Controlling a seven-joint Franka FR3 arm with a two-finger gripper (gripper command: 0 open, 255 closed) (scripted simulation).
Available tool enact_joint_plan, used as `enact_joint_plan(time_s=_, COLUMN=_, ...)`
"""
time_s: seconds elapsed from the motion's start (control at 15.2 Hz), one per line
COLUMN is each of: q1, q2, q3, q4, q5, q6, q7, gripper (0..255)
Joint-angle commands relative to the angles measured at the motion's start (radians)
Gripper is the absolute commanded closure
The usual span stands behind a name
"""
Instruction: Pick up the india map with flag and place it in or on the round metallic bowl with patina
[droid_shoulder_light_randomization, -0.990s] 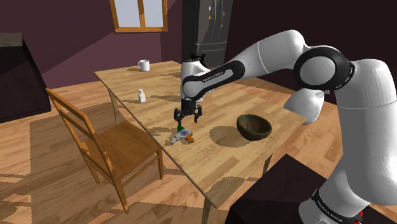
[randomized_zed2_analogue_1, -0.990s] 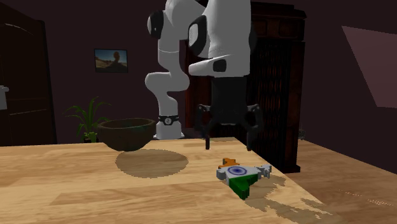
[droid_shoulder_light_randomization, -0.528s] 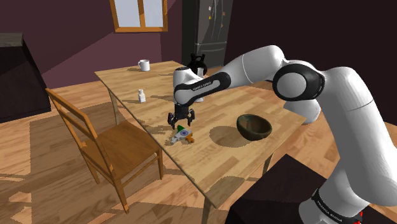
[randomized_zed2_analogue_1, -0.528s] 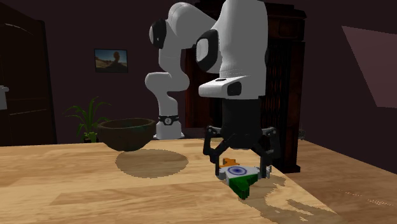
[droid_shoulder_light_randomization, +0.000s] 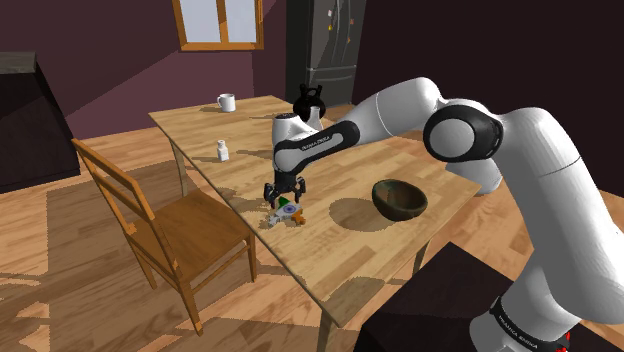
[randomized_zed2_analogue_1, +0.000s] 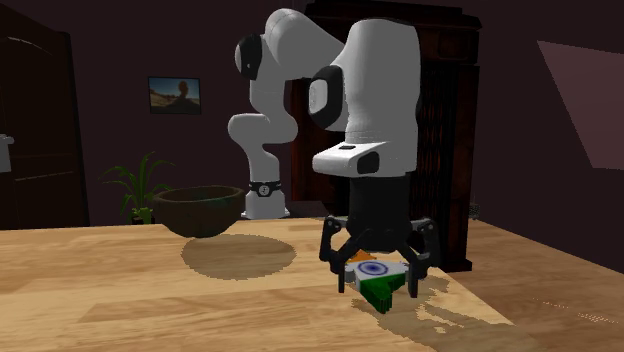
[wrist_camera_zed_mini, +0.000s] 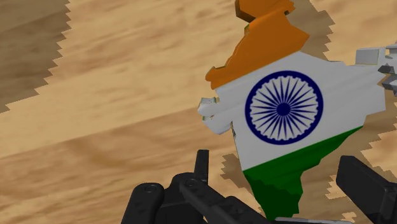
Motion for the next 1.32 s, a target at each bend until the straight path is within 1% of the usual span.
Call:
enact_joint_plan(time_s=0.0, q1=0.0, q2=0.0, q3=0.0, q4=0.001, q5=0.0, q6=0.0, q7=0.0, gripper=0)
enact_joint_plan(time_s=0.13, q1=0.0, q2=0.0, q3=0.0, q4=0.0, q5=0.0, q6=0.0, q7=0.0, gripper=0)
enact_joint_plan(time_s=0.2, q1=0.0, q2=0.0, q3=0.0, q4=0.0, q5=0.0, q6=0.0, q7=0.0, gripper=255)
enact_joint_plan(time_s=0.73, q1=0.002, q2=0.002, q3=0.0, q4=-0.005, q5=-0.001, q6=0.007, q7=0.002, gripper=255)
enact_joint_plan(time_s=1.25, q1=-0.002, q2=-0.051, q3=0.004, q4=0.011, q5=0.005, q6=-0.062, q7=-0.002, gripper=255)
